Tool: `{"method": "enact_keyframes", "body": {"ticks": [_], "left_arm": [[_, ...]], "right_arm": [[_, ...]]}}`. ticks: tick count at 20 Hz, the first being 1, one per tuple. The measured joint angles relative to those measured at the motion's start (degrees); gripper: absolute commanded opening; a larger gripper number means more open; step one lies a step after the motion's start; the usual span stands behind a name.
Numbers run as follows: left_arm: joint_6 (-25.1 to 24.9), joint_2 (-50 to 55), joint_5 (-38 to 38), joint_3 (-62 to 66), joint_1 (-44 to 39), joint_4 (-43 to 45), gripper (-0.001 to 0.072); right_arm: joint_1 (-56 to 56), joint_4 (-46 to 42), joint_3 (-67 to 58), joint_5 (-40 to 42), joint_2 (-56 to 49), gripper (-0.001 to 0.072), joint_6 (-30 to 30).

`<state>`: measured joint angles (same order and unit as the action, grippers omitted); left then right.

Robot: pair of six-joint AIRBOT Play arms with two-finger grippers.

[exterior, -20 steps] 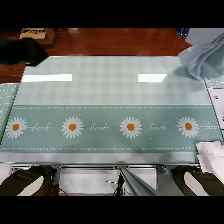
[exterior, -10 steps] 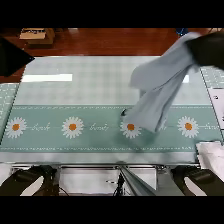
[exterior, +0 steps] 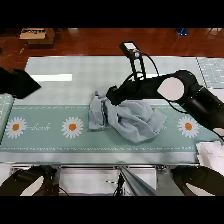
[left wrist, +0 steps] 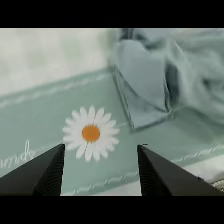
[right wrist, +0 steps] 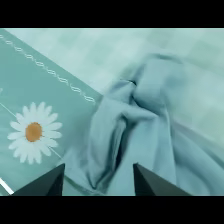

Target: Fold the shirts.

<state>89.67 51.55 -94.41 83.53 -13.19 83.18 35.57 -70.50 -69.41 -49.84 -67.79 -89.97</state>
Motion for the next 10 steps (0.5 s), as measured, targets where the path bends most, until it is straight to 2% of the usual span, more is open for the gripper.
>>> {"method": "enact_keyframes", "body": {"ticks": [2,3,5,7,10], "left_arm": [[-0.37,0.0,0.63,-6.71,-0.02,0.2,0.0546],[-0.81,0.0,1.75,-10.97,0.0,0.2,0.0575],[-1.77,0.04,4.72,-19.56,0.0,-0.66,0.07],[-2.73,0.59,9.11,-27.89,0.0,-3.39,0.072],[-5.14,3.52,16.39,-37.09,0.0,-9.81,0.072]], "right_arm": [[-3.65,-5.01,0.04,-2.62,2.69,0.0495,0.07],[-6.29,-7.98,0.04,-4.52,4.44,0.0492,0.15],[-13.44,-14.82,0.04,-8.04,8.15,0.0492,0.37],[-22.99,-19.39,0.07,-11.13,10.99,0.0492,1.92],[-38.95,-17.49,0.61,-13.38,12.98,0.0492,4.52]]}}
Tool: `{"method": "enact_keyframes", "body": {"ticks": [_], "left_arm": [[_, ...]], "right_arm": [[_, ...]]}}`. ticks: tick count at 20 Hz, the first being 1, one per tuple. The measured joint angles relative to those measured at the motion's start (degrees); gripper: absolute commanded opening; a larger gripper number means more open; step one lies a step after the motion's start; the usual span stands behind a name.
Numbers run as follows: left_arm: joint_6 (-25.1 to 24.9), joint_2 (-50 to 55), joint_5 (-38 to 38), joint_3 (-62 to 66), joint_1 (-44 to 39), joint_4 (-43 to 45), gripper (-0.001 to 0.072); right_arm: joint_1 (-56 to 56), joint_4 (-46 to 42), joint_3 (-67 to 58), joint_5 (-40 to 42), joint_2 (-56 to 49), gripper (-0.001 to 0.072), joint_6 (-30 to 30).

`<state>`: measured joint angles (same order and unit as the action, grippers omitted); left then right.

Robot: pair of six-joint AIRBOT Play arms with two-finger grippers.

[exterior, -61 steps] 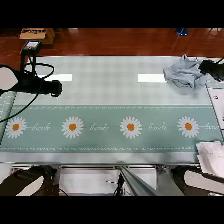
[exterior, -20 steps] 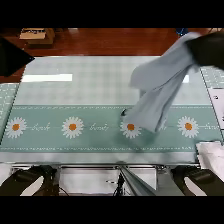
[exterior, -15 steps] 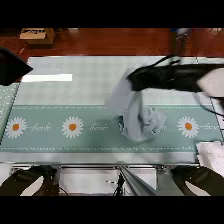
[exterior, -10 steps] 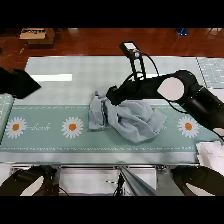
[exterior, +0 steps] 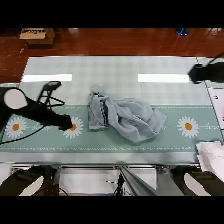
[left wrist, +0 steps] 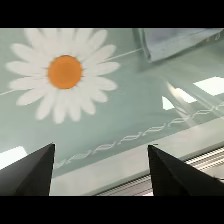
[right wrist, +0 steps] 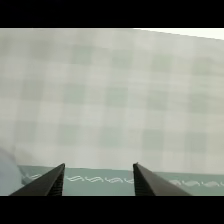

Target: Fold the shirts.

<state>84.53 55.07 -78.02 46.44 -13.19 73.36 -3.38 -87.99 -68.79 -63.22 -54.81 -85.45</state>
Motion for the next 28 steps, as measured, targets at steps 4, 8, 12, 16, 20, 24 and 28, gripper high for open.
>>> {"method": "enact_keyframes", "body": {"ticks": [4,8,12,16,20,24,28], "left_arm": [[-4.52,7.65,8.35,-4.76,0.0,-12.0,0.072],[-7.54,15.91,13.29,-6.05,0.0,-20.61,0.072],[-11.78,21.31,16.44,-6.4,0.0,-29.18,0.072],[-13.62,23.96,19.96,-6.49,0.0,-35.28,0.0649],[-11.98,27.45,22.82,-6.56,-0.02,-37.27,0.0233],[-11.78,30.38,23.04,-6.49,-0.02,-39.71,0.0018],[-14.19,31.19,22.05,-6.43,0.04,-40.22,0.0018]], "right_arm": [[-17.0,12.61,2.12,-0.35,0.39,0.0491,3.82],[-23.32,18.73,3.78,-0.68,0.35,0.049,6.47],[-25.03,20.81,4.24,-1.03,0.35,0.0489,7.69],[-25.53,21.51,4.39,-2.01,0.33,0.0489,8.28],[-25.64,21.79,4.39,-2.93,0.33,0.0489,8.52],[-26.03,21.53,4.39,-3.76,0.26,0.0489,8.66],[-29.31,21.29,6.95,-6.16,-0.98,0.0489,8.72]]}}
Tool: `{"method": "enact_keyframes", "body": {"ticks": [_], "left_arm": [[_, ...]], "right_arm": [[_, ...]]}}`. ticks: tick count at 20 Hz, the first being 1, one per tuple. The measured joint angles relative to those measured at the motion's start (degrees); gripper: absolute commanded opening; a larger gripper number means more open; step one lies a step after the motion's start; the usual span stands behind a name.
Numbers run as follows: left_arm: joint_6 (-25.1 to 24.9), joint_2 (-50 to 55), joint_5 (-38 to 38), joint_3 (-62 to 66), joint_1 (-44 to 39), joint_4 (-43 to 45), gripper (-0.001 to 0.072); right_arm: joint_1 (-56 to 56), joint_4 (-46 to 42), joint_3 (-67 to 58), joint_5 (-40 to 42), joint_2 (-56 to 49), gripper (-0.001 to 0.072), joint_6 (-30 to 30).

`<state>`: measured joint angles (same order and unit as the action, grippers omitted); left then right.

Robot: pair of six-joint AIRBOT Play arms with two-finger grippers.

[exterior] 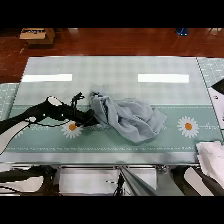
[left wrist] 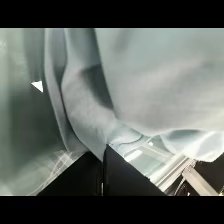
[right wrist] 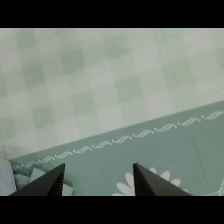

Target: Fold the shirts.

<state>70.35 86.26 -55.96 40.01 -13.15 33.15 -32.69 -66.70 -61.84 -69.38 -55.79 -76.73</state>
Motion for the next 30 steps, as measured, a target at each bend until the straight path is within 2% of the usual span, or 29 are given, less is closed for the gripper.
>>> {"method": "enact_keyframes", "body": {"ticks": [2,3,4,7,11,15,18,19,20,23,27,30], "left_arm": [[-1.18,-0.13,-1.29,-0.04,0.0,0.48,0.0017],[-1.66,-0.46,-1.64,-0.07,-0.02,0.7,0.0018],[-2.08,-0.81,-1.95,-0.07,0.0,0.83,0.0018],[-3.13,-2.73,-2.36,-0.11,0.0,1.81,0.0018],[-3.63,-5.84,-2.99,-0.07,0.0,1.09,0.0018],[-3.78,-8.22,-3.48,-0.07,0.0,0.42,0.0018],[-3.8,-9.27,-3.58,-0.07,0.0,0.31,0.0018],[-3.8,-9.44,-3.61,-0.07,0.0,0.28,0.0018],[-3.8,-9.62,-3.63,-0.07,0.0,0.26,0.0018],[-4.15,-10.01,-3.67,0.07,0.0,-1.51,0.0018],[-5.64,-12.63,-3.85,3.69,0.92,-4.87,0.0017],[-5.95,-17.49,-3.85,10.47,4.87,-5.84,0.0017]], "right_arm": [[-2.12,0.74,4.59,-1.2,-0.48,0.0497,0.24],[-2.93,1.49,7.82,-1.7,-0.59,0.056,0.5],[-3.5,2.43,11.17,-1.88,-0.7,0.0572,0.94],[-4.42,8.74,21.94,-1.84,-0.85,0.0572,3.65],[-4.07,18.23,31.41,2.93,-0.92,0.0569,6.54],[0.87,21.62,35.45,9.05,-0.92,0.0569,7.13],[6.82,22.6,37.16,15.82,-1.88,0.0568,4.76],[8.85,22.8,37.44,17.97,-2.75,0.0536,3.67],[11.19,23.19,37.64,20.22,-4.02,0.0453,2.69],[17.53,25.77,37.97,26.53,-7.93,0.0028,0.52],[21.7,27.39,35.58,32.48,-8.28,0.0031,1.29],[20.52,27.32,29.22,32.85,-2.47,0.0031,4.15]]}}
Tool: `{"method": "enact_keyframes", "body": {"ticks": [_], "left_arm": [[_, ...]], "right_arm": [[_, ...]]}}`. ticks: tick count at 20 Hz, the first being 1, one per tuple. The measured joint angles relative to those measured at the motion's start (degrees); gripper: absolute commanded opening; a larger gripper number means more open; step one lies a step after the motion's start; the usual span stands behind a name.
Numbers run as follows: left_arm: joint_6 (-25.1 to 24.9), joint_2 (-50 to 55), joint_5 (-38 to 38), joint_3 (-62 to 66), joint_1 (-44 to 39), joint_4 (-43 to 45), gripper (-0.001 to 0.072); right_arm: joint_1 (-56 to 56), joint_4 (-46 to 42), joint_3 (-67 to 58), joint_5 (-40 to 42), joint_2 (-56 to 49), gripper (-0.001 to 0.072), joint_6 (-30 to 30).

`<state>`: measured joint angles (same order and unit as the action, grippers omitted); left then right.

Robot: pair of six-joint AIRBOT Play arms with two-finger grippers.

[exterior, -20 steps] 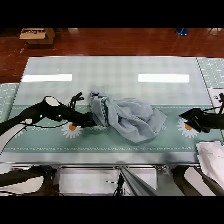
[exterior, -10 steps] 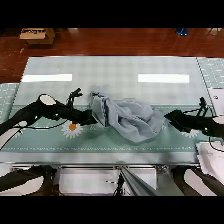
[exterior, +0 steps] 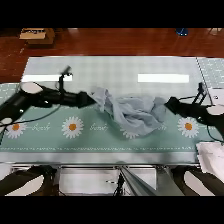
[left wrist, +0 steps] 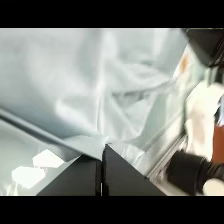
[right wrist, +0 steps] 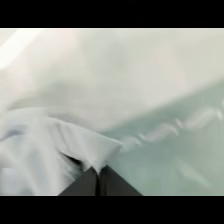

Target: Fold the shirts.

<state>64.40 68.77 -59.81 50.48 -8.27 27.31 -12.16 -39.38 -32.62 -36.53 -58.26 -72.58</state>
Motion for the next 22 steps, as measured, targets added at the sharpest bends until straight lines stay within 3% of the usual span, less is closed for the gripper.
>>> {"method": "enact_keyframes", "body": {"ticks": [11,17,22], "left_arm": [[-0.13,-21.94,-0.07,30.14,26.36,-0.92,0.0017],[-0.26,-32.7,0.9,33.86,31.12,-0.52,0.0017],[0.2,-40.89,2.99,34.4,31.78,5.4,0.0017]], "right_arm": [[-10.25,-5.49,-27.1,-0.11,23.32,0.0031,0.46],[-10.88,-6.56,-32.89,-7.13,28.41,0.0031,-6.64],[-10.97,-12.66,-40.04,-14.19,32.39,0.0031,-10.6]]}}
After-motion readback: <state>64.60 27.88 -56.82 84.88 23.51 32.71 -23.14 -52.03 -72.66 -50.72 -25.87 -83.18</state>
